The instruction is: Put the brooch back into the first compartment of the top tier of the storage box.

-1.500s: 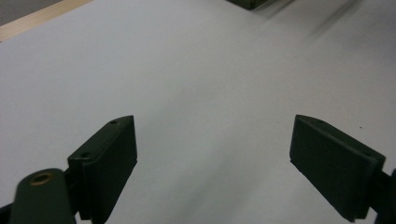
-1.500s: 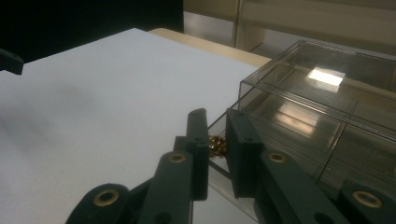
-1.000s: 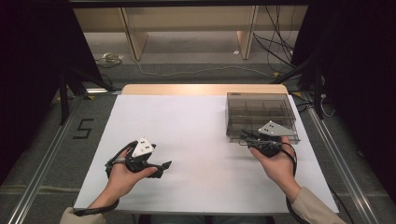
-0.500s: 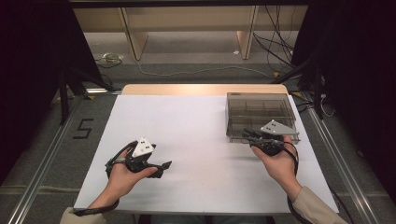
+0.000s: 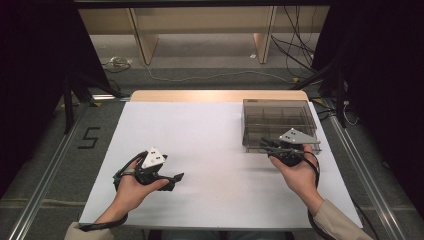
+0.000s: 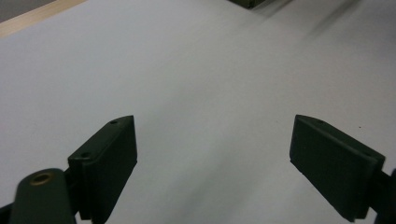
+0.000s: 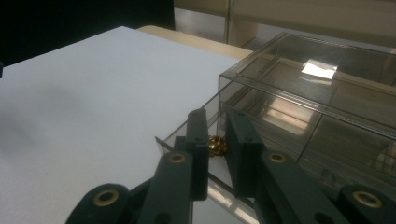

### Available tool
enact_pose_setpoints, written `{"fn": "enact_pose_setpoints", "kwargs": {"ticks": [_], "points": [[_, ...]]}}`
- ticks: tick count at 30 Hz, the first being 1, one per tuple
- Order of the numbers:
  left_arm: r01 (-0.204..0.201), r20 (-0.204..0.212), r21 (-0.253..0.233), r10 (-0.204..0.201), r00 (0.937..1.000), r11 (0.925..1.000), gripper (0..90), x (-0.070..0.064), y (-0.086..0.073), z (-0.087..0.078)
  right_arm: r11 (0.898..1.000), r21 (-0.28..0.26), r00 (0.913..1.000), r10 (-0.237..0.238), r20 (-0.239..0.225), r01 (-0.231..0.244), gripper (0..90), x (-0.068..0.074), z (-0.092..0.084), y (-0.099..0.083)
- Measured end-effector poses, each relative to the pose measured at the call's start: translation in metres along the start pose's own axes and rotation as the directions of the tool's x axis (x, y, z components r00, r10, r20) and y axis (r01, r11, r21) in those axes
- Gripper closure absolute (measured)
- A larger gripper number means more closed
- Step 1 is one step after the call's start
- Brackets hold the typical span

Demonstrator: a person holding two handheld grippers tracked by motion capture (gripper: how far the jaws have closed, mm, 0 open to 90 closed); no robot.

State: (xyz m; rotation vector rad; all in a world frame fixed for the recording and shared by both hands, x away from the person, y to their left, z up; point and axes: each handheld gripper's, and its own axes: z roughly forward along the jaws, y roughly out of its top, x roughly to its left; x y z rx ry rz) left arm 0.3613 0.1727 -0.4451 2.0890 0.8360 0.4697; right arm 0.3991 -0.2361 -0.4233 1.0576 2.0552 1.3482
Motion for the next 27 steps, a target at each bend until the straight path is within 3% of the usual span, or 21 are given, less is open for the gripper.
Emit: {"fn": "enact_pose_setpoints", "kwargs": {"ticks": [27], "points": [[0.009, 0.009, 0.0, -0.009, 0.9999, 1.0, 15.2, -0.0009, 0.0004, 0.0021, 1.0, 0.005, 0.9999, 0.012, -0.006, -0.012, 80.9, -0.0027, 0.0071, 0.0037]]}}
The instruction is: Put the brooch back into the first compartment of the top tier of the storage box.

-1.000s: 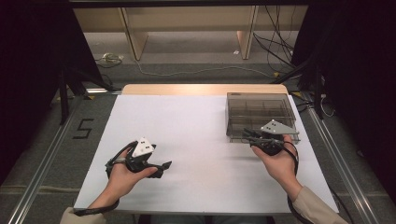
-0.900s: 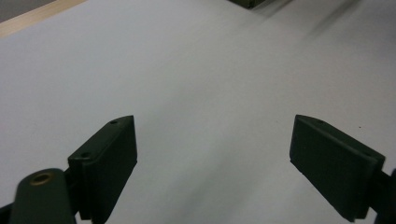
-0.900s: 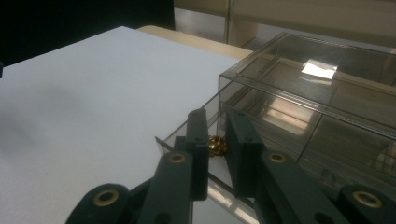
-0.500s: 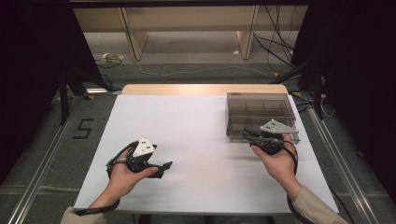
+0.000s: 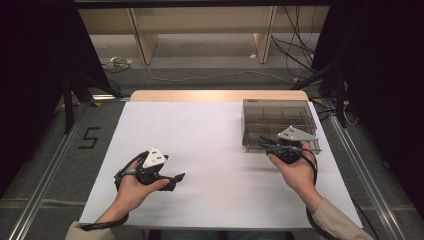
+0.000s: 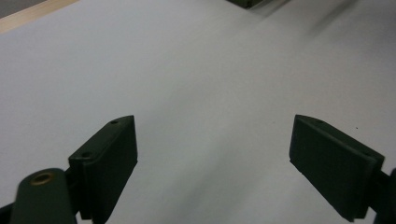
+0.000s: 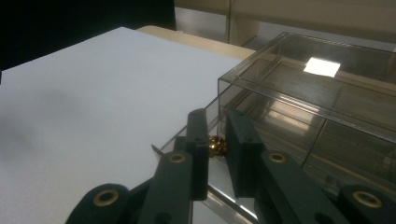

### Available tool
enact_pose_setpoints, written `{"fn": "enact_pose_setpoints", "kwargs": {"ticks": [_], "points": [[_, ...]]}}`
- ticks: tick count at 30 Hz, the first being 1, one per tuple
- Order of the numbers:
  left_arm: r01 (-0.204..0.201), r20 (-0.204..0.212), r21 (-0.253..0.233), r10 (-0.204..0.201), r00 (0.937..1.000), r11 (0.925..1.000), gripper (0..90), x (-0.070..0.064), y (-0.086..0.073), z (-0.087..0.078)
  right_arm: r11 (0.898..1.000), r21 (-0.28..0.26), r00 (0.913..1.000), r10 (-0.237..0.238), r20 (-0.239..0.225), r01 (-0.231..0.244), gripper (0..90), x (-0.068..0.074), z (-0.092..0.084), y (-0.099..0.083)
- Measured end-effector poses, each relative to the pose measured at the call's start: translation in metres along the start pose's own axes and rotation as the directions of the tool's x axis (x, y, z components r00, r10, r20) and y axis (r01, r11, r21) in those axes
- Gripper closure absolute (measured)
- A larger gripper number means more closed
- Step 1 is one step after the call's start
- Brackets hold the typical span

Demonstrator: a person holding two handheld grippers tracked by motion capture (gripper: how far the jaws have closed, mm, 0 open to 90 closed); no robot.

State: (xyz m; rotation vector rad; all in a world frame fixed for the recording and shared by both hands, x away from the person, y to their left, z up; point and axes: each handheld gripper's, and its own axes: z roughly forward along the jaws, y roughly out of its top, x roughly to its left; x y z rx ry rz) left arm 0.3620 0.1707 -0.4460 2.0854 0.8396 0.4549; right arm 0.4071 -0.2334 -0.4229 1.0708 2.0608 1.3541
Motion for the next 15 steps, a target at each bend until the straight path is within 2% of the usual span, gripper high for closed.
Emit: {"fn": "enact_pose_setpoints", "kwargs": {"ticks": [15], "points": [[0.001, -0.002, 0.001, -0.001, 1.0, 1.0, 15.3, -0.0001, -0.0001, 0.0005, 1.0, 0.003, 0.9997, 0.012, 0.021, -0.013, 81.0, -0.0041, 0.0033, 0.0027]]}}
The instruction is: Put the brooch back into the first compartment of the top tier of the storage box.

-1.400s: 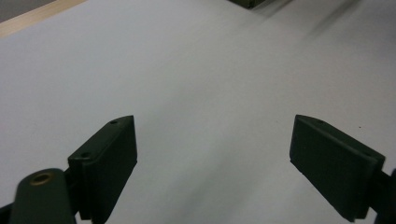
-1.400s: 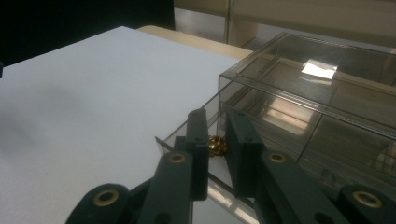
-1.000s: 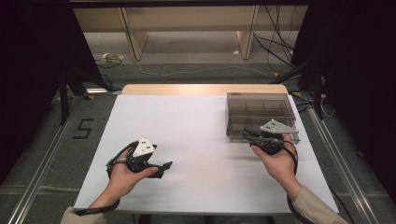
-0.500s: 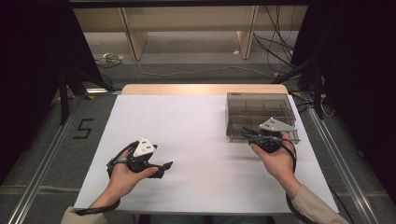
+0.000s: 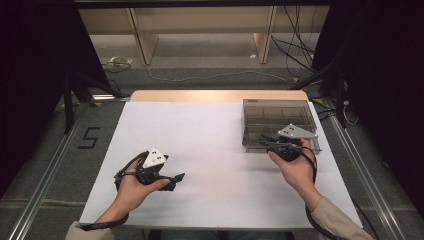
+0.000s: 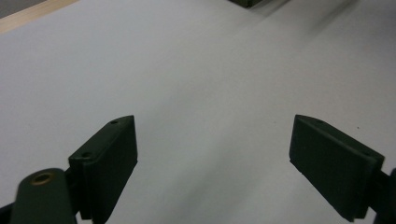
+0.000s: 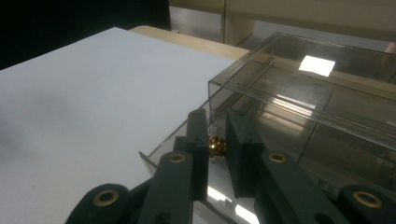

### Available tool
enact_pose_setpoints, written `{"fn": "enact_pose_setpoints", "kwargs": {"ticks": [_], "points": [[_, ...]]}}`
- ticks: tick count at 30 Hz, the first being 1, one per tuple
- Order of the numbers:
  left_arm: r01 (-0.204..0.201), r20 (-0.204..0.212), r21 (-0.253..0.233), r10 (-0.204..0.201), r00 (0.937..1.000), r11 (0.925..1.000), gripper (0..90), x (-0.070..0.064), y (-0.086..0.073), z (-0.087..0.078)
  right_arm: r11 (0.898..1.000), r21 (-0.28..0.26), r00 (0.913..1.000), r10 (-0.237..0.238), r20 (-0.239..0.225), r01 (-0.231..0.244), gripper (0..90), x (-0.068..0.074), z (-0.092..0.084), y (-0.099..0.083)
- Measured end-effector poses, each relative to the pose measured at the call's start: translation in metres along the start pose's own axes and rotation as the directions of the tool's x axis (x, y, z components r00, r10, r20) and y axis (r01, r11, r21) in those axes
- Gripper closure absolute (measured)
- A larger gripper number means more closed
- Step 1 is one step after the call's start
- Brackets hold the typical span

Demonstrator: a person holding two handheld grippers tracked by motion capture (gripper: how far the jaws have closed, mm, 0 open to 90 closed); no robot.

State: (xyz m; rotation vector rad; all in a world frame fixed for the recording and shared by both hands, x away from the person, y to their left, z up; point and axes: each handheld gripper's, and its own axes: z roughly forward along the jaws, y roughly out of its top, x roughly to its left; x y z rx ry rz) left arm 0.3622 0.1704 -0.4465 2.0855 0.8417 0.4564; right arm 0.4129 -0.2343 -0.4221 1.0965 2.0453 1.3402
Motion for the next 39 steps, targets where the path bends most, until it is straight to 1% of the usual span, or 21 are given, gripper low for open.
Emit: {"fn": "enact_pose_setpoints", "kwargs": {"ticks": [10, 25, 39], "points": [[-0.003, -0.004, 0.001, 0.003, 1.0, 1.0, 15.3, -0.0001, 0.0003, -0.0001, 1.0, 0.0, 0.9999, -0.004, 0.016, 0.004, 80.9, -0.003, 0.0008, 0.0015], [-0.002, -0.004, 0.0, 0.002, 1.0, 1.0, 15.3, -0.0001, 0.0006, -0.0001, 1.0, 0.007, 0.9996, 0.01, 0.028, -0.01, 80.8, -0.0066, 0.0018, 0.0052], [-0.004, -0.003, 0.001, 0.004, 1.0, 1.0, 15.3, -0.0001, 0.0005, -0.0002, 0.999, 0.051, 0.9995, 0.017, 0.025, -0.019, 80.6, -0.0081, 0.0063, 0.0062]]}}
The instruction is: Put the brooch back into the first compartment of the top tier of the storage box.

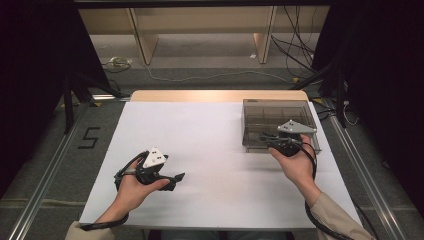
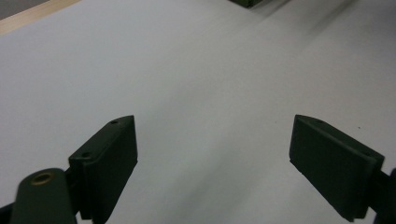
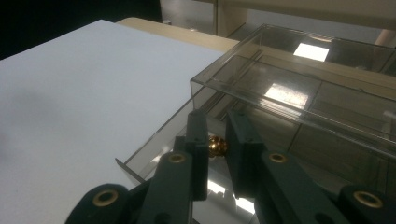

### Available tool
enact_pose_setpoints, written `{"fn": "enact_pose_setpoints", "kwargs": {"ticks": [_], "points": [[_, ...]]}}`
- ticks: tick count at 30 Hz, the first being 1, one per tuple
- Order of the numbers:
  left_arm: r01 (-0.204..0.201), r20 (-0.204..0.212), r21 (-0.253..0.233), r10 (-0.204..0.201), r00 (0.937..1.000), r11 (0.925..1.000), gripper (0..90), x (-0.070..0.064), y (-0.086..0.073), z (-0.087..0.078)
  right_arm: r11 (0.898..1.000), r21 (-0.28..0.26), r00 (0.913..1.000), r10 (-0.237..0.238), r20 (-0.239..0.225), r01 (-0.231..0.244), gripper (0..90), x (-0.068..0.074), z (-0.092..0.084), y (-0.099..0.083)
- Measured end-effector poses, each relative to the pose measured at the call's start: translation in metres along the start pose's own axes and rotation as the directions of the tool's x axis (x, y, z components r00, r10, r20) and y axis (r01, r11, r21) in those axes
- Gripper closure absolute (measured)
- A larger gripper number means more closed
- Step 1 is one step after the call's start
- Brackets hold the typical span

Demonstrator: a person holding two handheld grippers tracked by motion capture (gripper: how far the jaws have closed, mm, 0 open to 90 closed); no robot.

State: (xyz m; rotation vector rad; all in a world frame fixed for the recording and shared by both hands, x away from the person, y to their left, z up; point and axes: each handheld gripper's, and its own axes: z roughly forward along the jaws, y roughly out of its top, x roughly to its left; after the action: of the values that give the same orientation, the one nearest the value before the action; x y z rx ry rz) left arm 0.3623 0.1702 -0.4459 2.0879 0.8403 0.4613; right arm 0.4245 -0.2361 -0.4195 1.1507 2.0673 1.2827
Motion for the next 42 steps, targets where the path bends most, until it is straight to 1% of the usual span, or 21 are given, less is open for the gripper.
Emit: {"fn": "enact_pose_setpoints", "kwargs": {"ticks": [2, 10, 15, 29, 42], "points": [[0.0, 0.0, 0.0, 0.0, 1.0, 1.0, 15.3, 0.0, 0.0, 0.0, 1.0, 0.016, 1.0, 0.004, 0.001, -0.004, 80.5, -0.0002, 0.0008, -0.0001], [0.001, 0.0, -0.001, -0.001, 1.0, 1.0, 15.3, 0.0, 0.0001, 0.0, 1.0, 0.022, 1.0, 0.002, 0.001, -0.002, 80.5, -0.0014, 0.0018, 0.0003], [0.0, 0.0, 0.0, 0.0, 1.0, 1.0, 15.3, 0.0001, 0.0001, -0.0001, 0.999, 0.037, 0.9999, 0.005, 0.009, -0.005, 80.5, -0.0017, 0.0021, 0.0004], [-0.001, 0.001, 0.0, 0.001, 1.0, 1.0, 15.3, 0.0, 0.0, -0.0001, 0.997, 0.08, 0.9999, 0.007, 0.014, -0.008, 80.1, -0.0035, 0.0032, -0.0007], [-0.001, 0.002, 0.0, 0.001, 1.0, 1.0, 15.3, -0.0001, -0.0001, -0.0001, 0.996, 0.092, 0.9999, 0.006, 0.011, -0.007, 79.9, -0.0037, 0.0035, -0.0013]]}}
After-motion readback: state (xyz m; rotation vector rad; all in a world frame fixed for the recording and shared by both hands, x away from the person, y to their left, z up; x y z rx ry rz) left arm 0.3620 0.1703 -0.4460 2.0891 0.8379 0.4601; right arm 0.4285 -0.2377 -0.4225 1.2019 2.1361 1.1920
